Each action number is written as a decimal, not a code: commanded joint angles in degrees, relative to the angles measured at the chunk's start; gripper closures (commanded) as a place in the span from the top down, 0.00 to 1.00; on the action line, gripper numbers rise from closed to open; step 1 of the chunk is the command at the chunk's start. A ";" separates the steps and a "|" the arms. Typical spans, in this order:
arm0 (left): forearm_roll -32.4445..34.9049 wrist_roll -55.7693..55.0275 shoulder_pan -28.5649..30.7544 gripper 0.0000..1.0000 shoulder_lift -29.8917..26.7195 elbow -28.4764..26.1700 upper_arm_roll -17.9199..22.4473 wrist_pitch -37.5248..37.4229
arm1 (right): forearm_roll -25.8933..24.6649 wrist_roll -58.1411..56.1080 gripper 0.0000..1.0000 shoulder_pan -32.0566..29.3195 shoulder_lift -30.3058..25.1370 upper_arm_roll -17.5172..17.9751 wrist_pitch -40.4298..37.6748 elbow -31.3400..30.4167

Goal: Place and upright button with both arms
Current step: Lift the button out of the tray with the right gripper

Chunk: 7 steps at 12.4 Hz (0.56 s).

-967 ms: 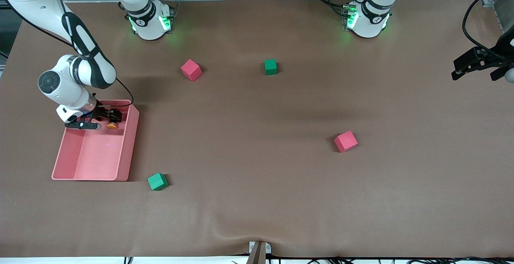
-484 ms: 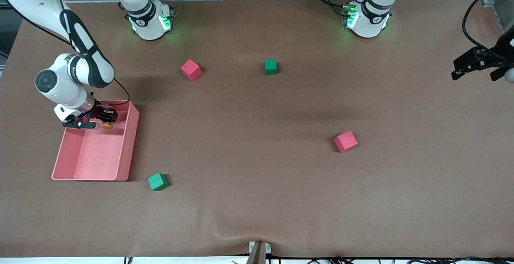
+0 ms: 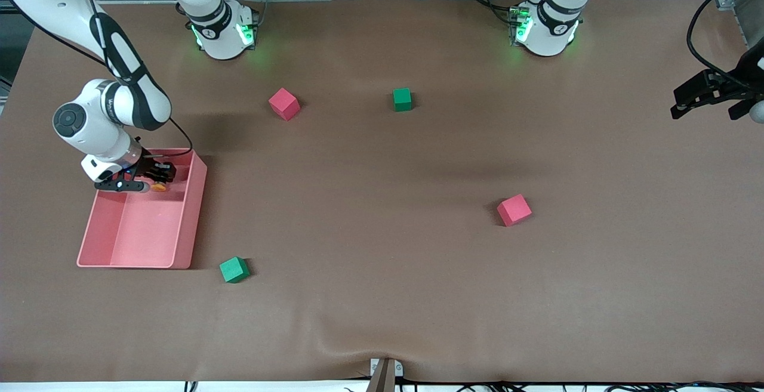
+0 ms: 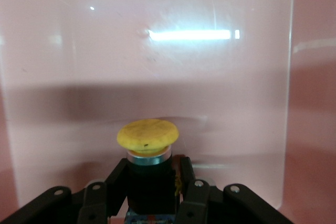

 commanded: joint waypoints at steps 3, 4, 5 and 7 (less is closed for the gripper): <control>-0.96 0.15 -0.08 1.00 0.52 1.01 0.12 -0.94 | -1.44 -4.13 0.00 -0.19 -10.43 0.15 -6.52 -0.05; -0.96 0.24 -0.08 1.00 0.52 1.01 0.12 -1.03 | -1.35 -5.98 0.00 -0.28 -11.40 0.15 -7.92 0.91; -0.96 0.15 -0.08 1.00 0.43 1.01 0.12 -1.03 | -1.44 -7.47 0.00 -0.28 -11.85 0.15 -9.41 2.31; -1.05 0.15 -0.16 1.00 0.52 1.01 0.12 -1.12 | -1.44 -13.17 0.00 0.07 -11.85 0.15 -11.62 5.65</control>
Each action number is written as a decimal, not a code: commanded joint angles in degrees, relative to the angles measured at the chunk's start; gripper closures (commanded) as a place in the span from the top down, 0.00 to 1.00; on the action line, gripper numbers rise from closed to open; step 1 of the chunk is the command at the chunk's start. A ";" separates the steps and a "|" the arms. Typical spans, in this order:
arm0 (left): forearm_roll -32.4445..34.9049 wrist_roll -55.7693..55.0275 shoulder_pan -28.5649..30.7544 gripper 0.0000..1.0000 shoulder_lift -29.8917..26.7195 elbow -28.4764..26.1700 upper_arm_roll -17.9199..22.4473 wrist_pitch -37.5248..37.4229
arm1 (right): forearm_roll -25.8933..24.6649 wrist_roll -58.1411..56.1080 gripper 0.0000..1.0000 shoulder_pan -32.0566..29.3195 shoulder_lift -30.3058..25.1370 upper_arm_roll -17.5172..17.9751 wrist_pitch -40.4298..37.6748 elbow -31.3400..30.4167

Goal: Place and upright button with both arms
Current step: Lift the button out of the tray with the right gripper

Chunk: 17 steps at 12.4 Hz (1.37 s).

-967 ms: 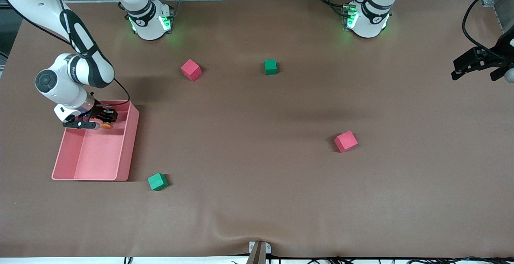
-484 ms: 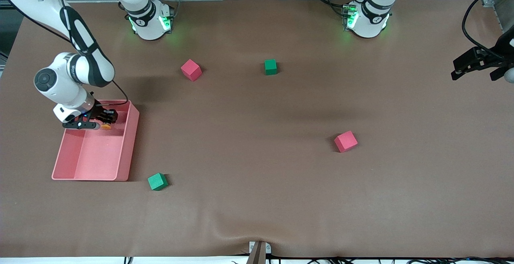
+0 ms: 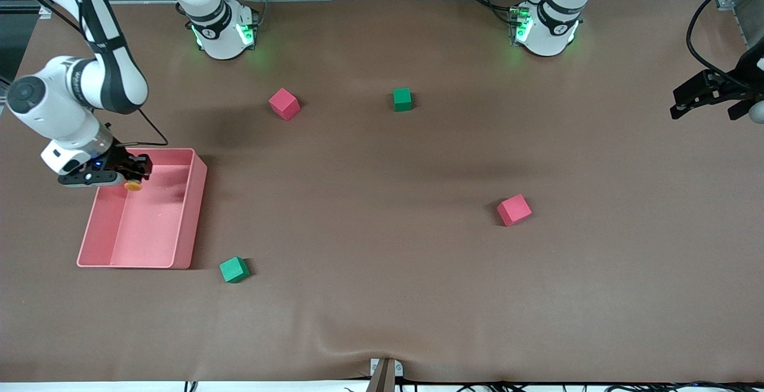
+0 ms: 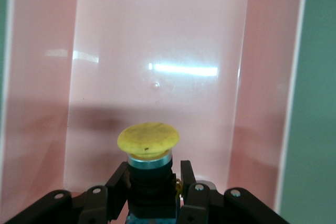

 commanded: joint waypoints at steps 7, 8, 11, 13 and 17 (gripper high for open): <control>-1.22 0.15 -0.24 1.00 1.07 0.92 0.13 -1.03 | -0.43 -9.06 0.00 19.58 5.47 0.45 -17.86 19.39; -1.22 0.15 -0.24 1.00 1.42 1.10 0.13 -1.03 | -0.43 -4.78 0.00 23.53 7.49 0.45 -17.95 21.85; -1.31 0.15 -0.24 1.00 1.51 1.10 0.13 -1.03 | -0.52 13.91 0.00 37.94 16.00 0.37 -17.86 32.03; -1.31 0.15 -0.24 1.00 1.51 1.01 -0.05 -1.03 | -0.52 28.33 0.00 45.16 22.50 0.37 -17.95 40.47; -1.31 0.24 -0.24 1.00 1.60 1.01 -0.13 -1.03 | -1.39 49.45 0.00 54.75 33.76 0.37 -16.55 52.08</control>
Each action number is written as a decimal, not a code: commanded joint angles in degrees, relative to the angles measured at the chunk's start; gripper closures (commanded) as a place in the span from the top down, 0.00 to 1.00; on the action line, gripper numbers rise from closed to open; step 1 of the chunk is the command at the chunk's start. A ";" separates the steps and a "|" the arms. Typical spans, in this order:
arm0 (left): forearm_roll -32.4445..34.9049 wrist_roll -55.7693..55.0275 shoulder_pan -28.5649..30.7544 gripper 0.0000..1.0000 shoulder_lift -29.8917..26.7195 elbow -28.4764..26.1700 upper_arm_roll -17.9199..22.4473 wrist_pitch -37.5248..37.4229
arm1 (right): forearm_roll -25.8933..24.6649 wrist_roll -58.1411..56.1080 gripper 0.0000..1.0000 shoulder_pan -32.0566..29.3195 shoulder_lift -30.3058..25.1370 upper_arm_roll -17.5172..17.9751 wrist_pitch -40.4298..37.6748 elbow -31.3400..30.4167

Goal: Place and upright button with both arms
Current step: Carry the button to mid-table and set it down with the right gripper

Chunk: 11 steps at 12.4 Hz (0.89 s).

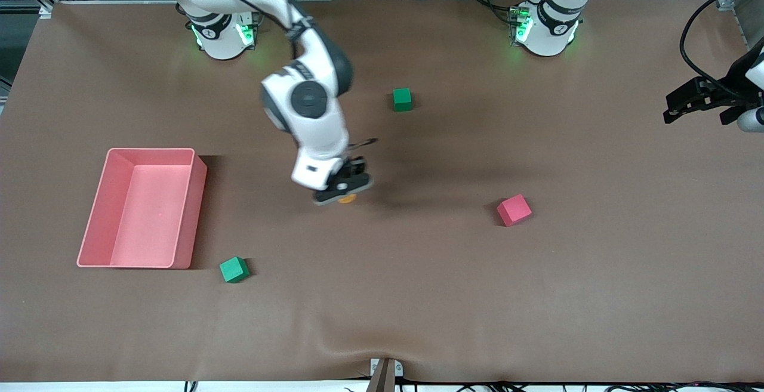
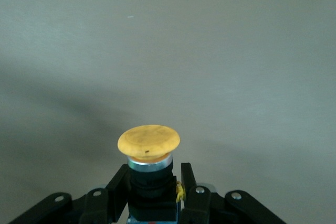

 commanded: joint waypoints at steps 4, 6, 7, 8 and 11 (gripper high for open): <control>-1.00 0.24 -0.14 1.00 0.41 1.02 -0.06 -0.91 | -0.95 17.48 0.00 8.88 12.52 -0.84 9.40 11.24; -1.00 0.33 -0.05 1.00 0.41 1.02 -0.15 -0.91 | -0.95 20.39 0.00 10.91 15.77 -0.84 12.42 13.51; -1.00 0.33 -0.14 1.00 0.41 1.02 -0.15 -0.91 | -0.95 22.23 0.00 11.87 17.61 -0.84 12.42 15.44; -1.00 0.41 -0.05 1.00 0.41 1.02 -0.15 -0.91 | -1.04 24.77 0.00 12.67 19.37 -0.93 12.42 16.94; -1.09 0.41 -0.14 1.00 0.41 1.02 -0.15 -0.91 | -1.13 26.29 0.00 13.29 21.50 -1.28 12.51 18.45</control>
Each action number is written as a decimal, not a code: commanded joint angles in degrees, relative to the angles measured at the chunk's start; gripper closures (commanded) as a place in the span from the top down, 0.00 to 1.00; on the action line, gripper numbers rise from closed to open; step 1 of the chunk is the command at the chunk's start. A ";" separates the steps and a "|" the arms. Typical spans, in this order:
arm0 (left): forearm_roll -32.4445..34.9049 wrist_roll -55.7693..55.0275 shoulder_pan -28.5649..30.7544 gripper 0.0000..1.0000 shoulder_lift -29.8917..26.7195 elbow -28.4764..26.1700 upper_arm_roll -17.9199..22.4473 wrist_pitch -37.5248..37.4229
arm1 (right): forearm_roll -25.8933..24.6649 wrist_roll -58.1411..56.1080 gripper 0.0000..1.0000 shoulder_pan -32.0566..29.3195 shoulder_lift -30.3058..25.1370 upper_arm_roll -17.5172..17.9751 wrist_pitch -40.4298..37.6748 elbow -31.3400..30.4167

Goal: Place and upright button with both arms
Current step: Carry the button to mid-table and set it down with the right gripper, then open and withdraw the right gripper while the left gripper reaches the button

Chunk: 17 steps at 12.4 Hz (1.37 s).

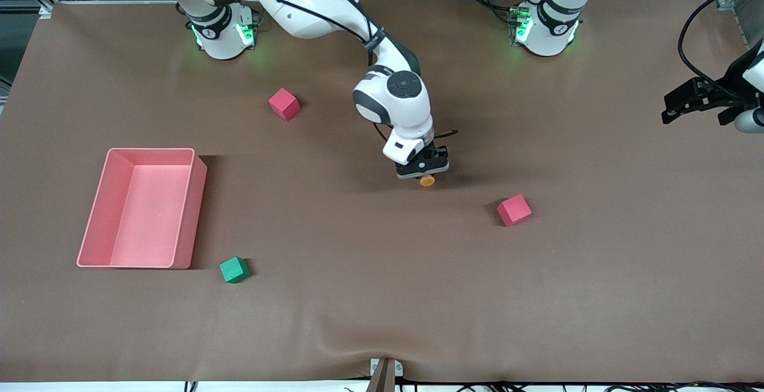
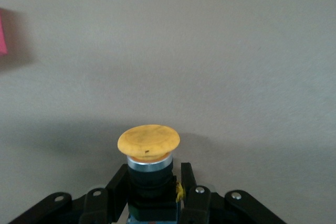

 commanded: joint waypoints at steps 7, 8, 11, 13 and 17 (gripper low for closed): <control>-1.09 0.41 -0.10 1.00 0.41 1.00 -0.03 -0.91 | -2.05 0.85 0.24 -3.96 2.67 -1.84 -0.88 3.78; -1.09 0.41 -0.02 1.00 0.41 1.00 -0.03 -0.91 | -2.31 0.24 0.62 -3.96 2.67 -1.84 -0.97 3.60; -1.09 0.41 -0.10 1.00 0.41 1.00 -0.12 -1.00 | -2.93 -0.03 1.00 -3.87 2.58 -1.84 -1.06 3.43; -1.09 0.41 -0.10 1.00 0.49 1.09 -0.12 -1.00 | -2.85 -0.03 1.00 -3.96 2.50 -1.84 -1.06 3.43; -0.82 0.41 -0.02 1.00 0.49 1.08 -0.82 -0.91 | -2.32 0.05 1.00 -5.54 0.74 -1.84 -1.85 3.43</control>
